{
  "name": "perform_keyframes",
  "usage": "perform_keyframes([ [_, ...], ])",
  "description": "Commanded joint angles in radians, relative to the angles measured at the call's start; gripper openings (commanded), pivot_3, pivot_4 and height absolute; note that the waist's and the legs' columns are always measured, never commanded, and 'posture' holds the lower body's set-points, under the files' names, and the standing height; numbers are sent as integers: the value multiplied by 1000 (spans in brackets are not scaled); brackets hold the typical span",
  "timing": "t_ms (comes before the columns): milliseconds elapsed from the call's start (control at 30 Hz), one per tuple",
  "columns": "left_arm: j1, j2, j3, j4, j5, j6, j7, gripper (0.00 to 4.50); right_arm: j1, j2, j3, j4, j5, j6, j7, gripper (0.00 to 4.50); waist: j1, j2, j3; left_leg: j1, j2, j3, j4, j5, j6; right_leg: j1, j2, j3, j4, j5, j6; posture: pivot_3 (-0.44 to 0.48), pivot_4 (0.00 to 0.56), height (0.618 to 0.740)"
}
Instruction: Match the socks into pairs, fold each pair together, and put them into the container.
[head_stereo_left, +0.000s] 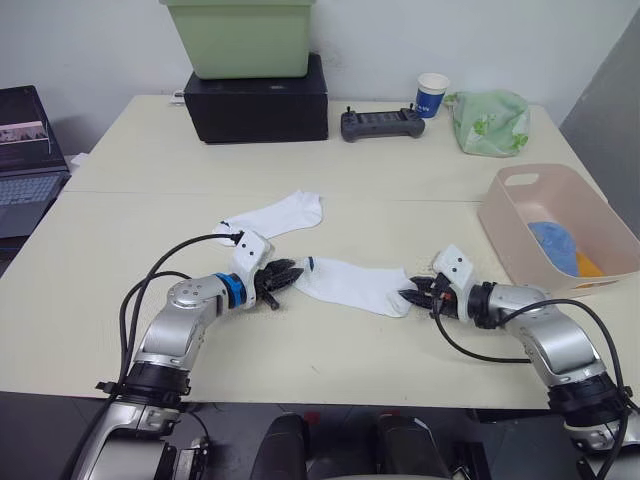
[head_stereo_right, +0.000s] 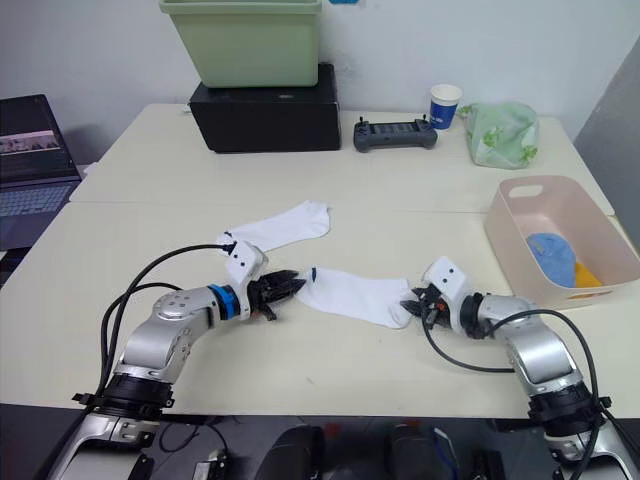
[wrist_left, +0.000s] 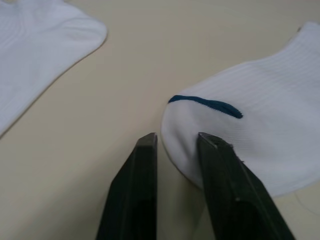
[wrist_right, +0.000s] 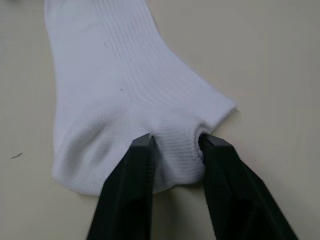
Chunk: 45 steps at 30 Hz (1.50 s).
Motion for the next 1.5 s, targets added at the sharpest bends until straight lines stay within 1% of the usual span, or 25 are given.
perform_keyframes([
  [33, 19, 1, 5, -28, -5, 19, -11, 88, -20, 3, -27, -21, 30, 18, 6, 47, 0, 0, 0, 0, 0, 0, 0, 0, 0, 0, 0, 0, 0, 0, 0, 0, 150, 740],
  [167, 71, 14, 50, -122, -51, 76, -1, 37, -34, 10, -57, -54, 92, 71, 20, 16, -2, 0, 0, 0, 0, 0, 0, 0, 0, 0, -1, 0, 0, 0, 0, 0, 150, 740],
  [267, 217, 33, 138, -330, -143, 186, 28, 37, -36, 10, -78, -109, 185, 182, 42, 16, -14, 0, 0, 0, 2, 0, -1, 0, 0, -1, 0, 1, 0, 0, 0, 0, 150, 740],
  [400, 388, 32, 259, -591, -290, 315, 83, 37, -14, -51, -62, -195, 242, 263, 89, 16, -14, 0, 0, 0, 3, -2, -1, 0, 0, -1, 0, -1, 0, 0, 0, 0, 150, 740],
  [500, 485, 36, 299, -710, -334, 357, 117, 37, -3, -79, -61, -234, 274, 325, 86, 16, -7, 0, 0, 0, 2, -2, -1, 0, 0, 1, -1, -1, 0, 0, 0, 0, 150, 740],
  [600, 544, 25, 321, -740, -341, 365, 155, 37, -14, -85, -86, -257, 354, 449, 81, 16, -2, 0, 0, 0, 0, -1, 0, 0, 0, 1, -2, -1, 0, 0, 0, 0, 150, 740],
  [700, 572, 20, 309, -746, -338, 356, 174, 37, -28, -99, -82, -250, 364, 487, 69, 16, -1, 0, 0, 0, 1, -2, 0, 0, 0, 1, -1, -1, 0, 0, 0, 0, 150, 740],
  [900, 611, 7, 210, -672, -239, 250, 171, 37, -26, -119, 14, -146, 245, 358, 66, 16, -1, 0, 0, 0, 1, -1, -1, 0, 0, 0, -1, 0, -1, 0, 0, 0, 150, 740],
  [1067, 606, 0, 198, -658, -228, 221, 180, 37, -38, -132, 25, -97, 226, 303, 109, 16, -1, 0, 0, 0, 1, 0, -1, 0, 0, 0, -1, 1, -1, 0, 0, 0, 150, 740],
  [1167, 597, -1, 202, -651, -233, 211, 174, 0, -39, -140, 21, -95, 225, 285, 126, 687, 0, 0, 0, 0, 1, 0, -1, 0, 0, 0, -1, 0, -1, 0, 0, 0, 150, 740],
  [1200, 597, 2, 203, -650, -231, 209, 172, 0, -39, -144, 17, -98, 230, 285, 129, 1021, -1, 0, 0, 0, 1, 0, -1, 0, 0, 0, -1, 0, -1, 0, 0, 0, 150, 740],
  [1267, 598, 12, 220, -642, -235, 208, 164, 449, -41, -153, 1, -97, 222, 270, 122, 1761, -1, 0, 0, 0, 1, 0, -1, 0, 0, 0, -1, 0, -1, 0, 0, 0, 150, 740],
  [1333, 592, 21, 271, -635, -240, 209, 180, 950, -39, -173, -34, -106, 221, 228, 132, 2418, -1, 0, 0, 0, 1, 0, -1, 0, 0, 0, -1, 0, -1, 0, 0, 0, 150, 740],
  [1400, 578, 34, 333, -634, -280, 211, 167, 1590, -44, -175, -71, -127, 234, 177, 138, 2463, -1, -1, 0, 0, 1, 0, -1, 0, 0, 0, -1, 0, -1, 0, 0, 0, 150, 740],
  [1467, 552, 47, 368, -649, -330, 211, 131, 1590, -64, -135, -97, -153, 269, 169, 118, 2463, -1, -1, 0, 0, 1, 0, -1, 0, 0, 0, -1, 0, -1, 0, 0, 0, 150, 740],
  [1500, 540, 64, 362, -652, -319, 189, 109, 1590, -72, -119, -90, -166, 270, 158, 115, 2463, -2, -1, 0, 0, 1, 0, -1, 0, 0, 0, -1, 0, -1, 0, 0, 0, 150, 740],
])
